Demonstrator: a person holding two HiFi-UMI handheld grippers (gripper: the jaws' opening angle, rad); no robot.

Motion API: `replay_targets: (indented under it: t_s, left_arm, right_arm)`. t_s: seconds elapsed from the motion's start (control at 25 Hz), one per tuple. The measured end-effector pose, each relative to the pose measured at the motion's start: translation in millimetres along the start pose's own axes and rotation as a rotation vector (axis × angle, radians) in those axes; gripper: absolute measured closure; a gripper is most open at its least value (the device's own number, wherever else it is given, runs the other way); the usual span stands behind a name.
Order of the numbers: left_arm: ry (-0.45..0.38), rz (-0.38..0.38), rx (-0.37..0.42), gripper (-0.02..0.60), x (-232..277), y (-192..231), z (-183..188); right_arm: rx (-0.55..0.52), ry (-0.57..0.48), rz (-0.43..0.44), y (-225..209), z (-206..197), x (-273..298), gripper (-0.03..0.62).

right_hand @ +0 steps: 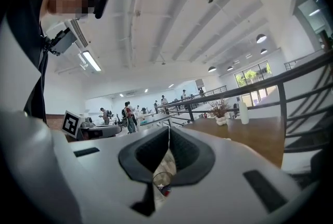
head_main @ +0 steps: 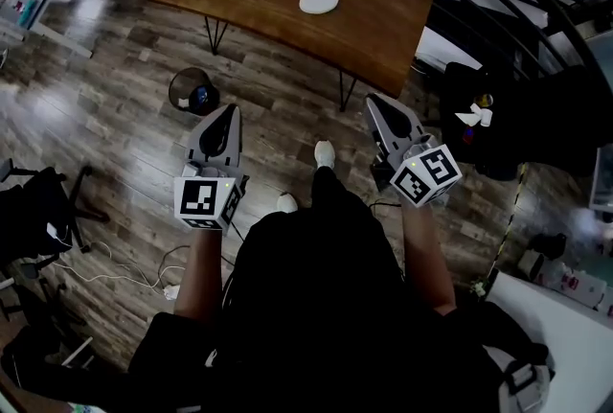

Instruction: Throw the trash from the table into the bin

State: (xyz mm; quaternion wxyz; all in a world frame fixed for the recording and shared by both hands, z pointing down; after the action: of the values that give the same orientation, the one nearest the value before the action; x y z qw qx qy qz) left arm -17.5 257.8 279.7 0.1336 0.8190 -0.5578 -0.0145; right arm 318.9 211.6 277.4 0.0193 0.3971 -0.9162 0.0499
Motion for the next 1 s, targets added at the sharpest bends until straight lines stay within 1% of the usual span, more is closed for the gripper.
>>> replay_targets:
  t_s: [0.08,0.32,0.48,0.6,0.68,0.88,1.0]
  left_arm:
    - [-0.005,0.009,-0.004,0.571,17,0,5]
    - [0.000,0.025,0.021,0.571,74,-5,20]
    - [0.001,0.046,0.020,0.571,105,-12,24]
    - [0.004,0.063,0.005,0.571,131,-17,26]
    - [0.017,0.074,0.009,0.571,147,-22,27]
    - [0.015,0.104,0.044,0.571,181,-29,27]
    - [0.026,0.116,0.028,0.571,194,-31,24]
  right_arm:
    - [0.005,-0.003,0.005,-17,2,10,0.580]
    - [-0.063,0.019,0.055,-69,12,41,0.580]
    - [-0.056,0.032,0.078,-102,11,55,0.580]
    - [-0.046,0.070,0.085,-128,3,66,0.579]
    - [-0.050,0.100,0.101,-144,-5,72,0.579]
    - [-0.059,0.148,0.181,-170,-22,86,0.579]
    - [-0.066,0.161,0.205,-185,-27,95,0.579]
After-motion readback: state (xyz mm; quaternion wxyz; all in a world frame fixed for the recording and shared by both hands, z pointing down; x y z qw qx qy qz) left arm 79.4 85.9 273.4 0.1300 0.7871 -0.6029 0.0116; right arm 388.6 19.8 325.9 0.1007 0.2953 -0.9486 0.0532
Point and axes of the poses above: the fingertips, and each gripper's own axes: x forward along the fingers, y to its left, z out of its top, the point moved 10 cm from there along -x, backward along the fingers, and after that the axes turned 11 degrees about -x, right-handed, at the moved point
